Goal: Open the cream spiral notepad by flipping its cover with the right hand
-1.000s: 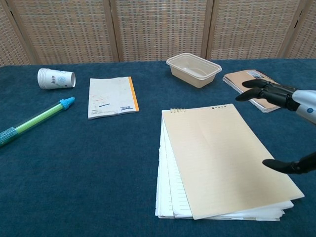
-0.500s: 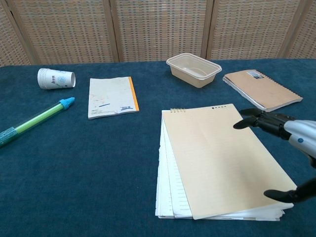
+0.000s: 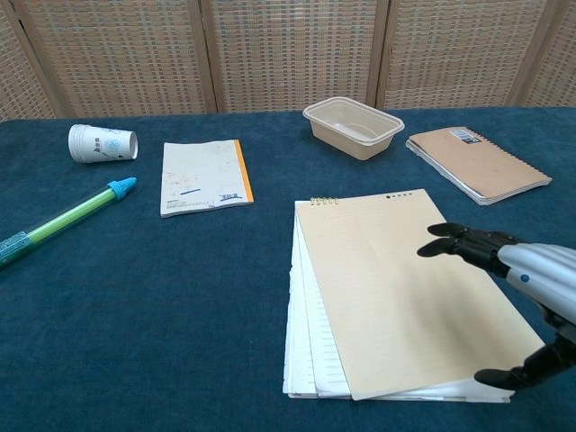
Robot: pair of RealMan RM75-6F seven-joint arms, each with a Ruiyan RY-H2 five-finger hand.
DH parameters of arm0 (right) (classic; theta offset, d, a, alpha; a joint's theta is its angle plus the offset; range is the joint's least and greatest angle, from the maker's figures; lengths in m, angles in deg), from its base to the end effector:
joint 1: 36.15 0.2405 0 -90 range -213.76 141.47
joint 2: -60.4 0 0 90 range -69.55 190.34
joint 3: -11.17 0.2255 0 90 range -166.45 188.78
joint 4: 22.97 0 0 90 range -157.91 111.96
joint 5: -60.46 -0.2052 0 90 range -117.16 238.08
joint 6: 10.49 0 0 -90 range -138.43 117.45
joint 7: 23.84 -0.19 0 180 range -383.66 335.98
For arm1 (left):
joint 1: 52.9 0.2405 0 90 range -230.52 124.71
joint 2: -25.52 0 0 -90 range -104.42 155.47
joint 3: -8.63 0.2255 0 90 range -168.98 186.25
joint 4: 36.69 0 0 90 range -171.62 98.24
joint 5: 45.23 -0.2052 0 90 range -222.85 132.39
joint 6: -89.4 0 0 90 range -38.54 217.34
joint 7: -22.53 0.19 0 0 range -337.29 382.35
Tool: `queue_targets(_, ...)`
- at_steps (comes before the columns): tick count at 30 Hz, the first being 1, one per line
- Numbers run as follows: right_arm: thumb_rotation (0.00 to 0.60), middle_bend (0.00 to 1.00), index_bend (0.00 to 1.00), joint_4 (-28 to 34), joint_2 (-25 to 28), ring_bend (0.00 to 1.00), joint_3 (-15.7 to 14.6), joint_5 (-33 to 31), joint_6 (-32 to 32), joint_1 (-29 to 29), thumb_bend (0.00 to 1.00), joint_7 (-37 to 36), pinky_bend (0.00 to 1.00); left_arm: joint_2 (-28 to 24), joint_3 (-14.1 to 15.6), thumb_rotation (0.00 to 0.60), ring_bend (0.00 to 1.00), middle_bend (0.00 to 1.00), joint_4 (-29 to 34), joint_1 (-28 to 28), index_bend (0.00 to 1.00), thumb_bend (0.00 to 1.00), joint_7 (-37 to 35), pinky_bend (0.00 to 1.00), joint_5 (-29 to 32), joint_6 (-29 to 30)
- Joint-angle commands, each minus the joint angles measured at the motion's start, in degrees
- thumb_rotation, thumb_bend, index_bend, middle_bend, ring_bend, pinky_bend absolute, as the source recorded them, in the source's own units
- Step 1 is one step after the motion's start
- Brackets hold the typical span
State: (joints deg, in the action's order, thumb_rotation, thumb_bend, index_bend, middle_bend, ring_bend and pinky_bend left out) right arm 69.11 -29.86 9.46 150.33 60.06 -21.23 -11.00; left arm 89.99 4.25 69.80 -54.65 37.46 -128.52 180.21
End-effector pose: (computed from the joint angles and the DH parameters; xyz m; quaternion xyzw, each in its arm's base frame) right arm -0.1636 -0.2206 -0.0340 0.6994 -0.4373 0.4178 0.3809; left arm -0.2444 0.2110 0.1547 -0.5514 -0.3815 -0.3909 0.6306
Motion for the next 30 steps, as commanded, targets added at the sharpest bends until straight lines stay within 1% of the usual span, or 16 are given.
queue_targets(1,0.6,0.0,0.13,-0.29,-0.04,0.0,-0.21,-0.57,-0.59,0.13,0.23,0.12,0.06,0.01,0.02,0.6,0.0,0.0,0.02,0.02,0.0,0.16,0.05,0.14,-0.07,0.06)
queue_targets(11,0.6,0.0,0.12,-2.06,-1.02,0.0,0.17,-2.29,-1.87,0.69,0.22,-0.62,0.06,0.13,0.18,0.6,0.0,0.0,0.11,0.02,0.0,0.16,0.31,0.14,-0.29,-0.01)
queue_targets(26,0.6,0.0,0.12,-4.19,-2.25,0.0,-0.11,-3.62,-3.1,1.13,0.22,-1.5,0.06,0.25,0.08,0.6,0.0,0.0,0.01,-0.01,0.0,0.16,0.38,0.14,-0.27,0.04)
queue_targets(27,0.6,0.0,0.12,-4.3,-2.35,0.0,-0.12,-3.77,-3.24,1.17,0.22,-1.49,0.06,-0.07,0.41,0.6,0.0,0.0,0.43,0.62,0.0,0.16,-0.87,0.14,-1.02,1.0)
queue_targets(30,0.6,0.0,0.12,-4.72,-2.57,0.0,-0.2,-4.22,-3.7,1.28,0.22,-1.36,0.06,0.6,-0.41,0.6,0.0,0.0,-0.1,-0.09,0.0,0.16,-0.37,0.14,-0.32,0.44)
